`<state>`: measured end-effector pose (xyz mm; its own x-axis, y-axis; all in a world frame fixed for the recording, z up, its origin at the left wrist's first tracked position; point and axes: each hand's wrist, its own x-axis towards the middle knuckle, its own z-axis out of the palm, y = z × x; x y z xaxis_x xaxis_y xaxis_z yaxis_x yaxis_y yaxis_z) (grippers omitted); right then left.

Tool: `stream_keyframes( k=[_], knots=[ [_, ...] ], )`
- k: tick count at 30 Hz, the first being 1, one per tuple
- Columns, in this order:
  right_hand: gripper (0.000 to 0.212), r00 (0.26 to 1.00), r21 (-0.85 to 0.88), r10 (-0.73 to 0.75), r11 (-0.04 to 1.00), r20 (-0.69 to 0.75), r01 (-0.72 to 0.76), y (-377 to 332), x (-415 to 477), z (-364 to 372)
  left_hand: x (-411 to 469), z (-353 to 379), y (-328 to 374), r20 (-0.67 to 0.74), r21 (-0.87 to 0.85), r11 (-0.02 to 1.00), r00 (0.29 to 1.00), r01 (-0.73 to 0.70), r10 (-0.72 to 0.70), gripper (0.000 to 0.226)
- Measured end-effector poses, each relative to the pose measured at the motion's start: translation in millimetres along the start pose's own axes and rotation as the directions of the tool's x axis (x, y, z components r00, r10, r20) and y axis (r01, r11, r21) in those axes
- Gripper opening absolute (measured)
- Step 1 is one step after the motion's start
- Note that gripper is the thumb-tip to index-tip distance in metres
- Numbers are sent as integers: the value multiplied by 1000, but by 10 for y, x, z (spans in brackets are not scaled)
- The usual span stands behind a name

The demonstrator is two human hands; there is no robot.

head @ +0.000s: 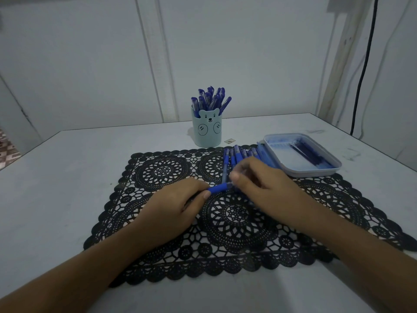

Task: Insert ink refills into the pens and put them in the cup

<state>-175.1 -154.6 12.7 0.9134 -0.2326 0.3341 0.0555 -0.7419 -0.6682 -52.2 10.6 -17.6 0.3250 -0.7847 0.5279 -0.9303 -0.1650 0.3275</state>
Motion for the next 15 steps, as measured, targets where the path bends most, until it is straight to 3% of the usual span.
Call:
stream_keyframes(
  k=[2,7,10,15],
  knots=[
    [5,999,10,-22,1000,44,21,10,0,-26,1,0,-3,-8,-1,1000,1000,0,0,29],
    [32,999,-26,-23,999,49,24,-8,-11,-48,-5,12,-6,-6,26,999,999,-39,39,29],
    [8,994,-26,-57,998,97,60,5,-14,-43,-2,8,-8,-18,13,999,999,-29,29,27],
    [24,996,-51,-38,998,76,42,-12,-11,-60,-3,14,-4,-3,35,998,999,-54,54,29]
  ],
)
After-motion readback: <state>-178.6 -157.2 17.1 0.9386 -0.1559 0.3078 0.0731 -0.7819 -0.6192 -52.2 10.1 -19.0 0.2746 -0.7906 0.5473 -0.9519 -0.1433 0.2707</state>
